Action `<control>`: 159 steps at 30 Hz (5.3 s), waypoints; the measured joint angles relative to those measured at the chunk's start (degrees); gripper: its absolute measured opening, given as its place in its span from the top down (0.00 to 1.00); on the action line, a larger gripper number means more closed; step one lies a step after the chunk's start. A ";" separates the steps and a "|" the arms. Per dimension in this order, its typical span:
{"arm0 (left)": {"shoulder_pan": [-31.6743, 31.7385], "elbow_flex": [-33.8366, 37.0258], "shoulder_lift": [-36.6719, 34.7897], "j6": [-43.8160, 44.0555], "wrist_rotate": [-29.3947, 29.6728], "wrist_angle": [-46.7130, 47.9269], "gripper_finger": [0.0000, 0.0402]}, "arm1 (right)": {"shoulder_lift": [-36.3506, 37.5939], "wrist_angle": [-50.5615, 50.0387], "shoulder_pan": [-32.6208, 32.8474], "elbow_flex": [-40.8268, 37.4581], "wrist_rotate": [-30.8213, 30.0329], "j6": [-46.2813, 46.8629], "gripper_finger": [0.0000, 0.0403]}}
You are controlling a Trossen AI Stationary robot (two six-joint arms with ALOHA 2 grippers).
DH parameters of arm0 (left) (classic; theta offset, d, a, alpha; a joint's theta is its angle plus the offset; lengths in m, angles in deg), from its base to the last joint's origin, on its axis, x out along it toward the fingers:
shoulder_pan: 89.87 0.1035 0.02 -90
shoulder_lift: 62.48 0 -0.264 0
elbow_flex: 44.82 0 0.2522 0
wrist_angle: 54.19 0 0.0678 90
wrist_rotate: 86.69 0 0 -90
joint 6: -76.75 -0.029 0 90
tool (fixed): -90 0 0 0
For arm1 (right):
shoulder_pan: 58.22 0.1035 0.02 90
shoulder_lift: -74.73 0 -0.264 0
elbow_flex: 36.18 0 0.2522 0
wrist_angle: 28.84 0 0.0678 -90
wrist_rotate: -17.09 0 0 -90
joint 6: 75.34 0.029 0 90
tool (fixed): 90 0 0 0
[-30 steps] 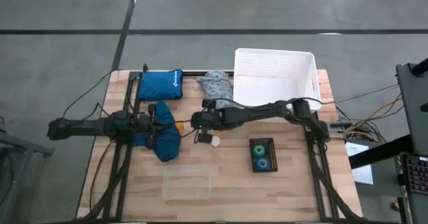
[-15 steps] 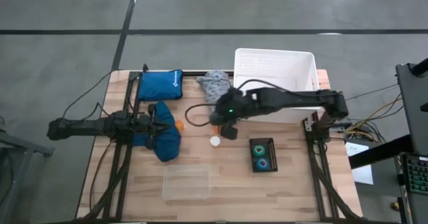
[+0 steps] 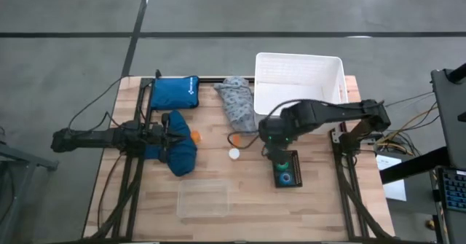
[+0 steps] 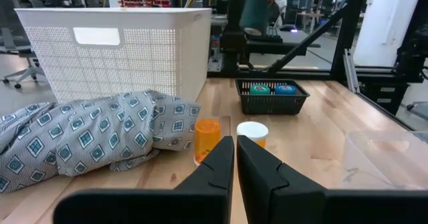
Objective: Pick & place medical supplies in basket/bin
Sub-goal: Put the green bandage into the black bin, then put the bottom orange pill bottle into the transparent bin
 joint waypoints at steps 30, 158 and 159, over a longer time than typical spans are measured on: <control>-0.02 -0.02 0.00 -0.17 0.00 0.00 0.94 | 8.39 14.10 4.43 -36.73 2.85 2.75 0.92; 0.00 -0.02 0.00 -0.20 -0.02 0.00 0.94 | 6.78 22.27 3.58 -36.02 1.27 -4.90 0.67; -0.02 0.00 0.00 -0.20 0.00 0.00 0.94 | 6.78 22.34 3.58 -35.75 1.27 -4.88 0.67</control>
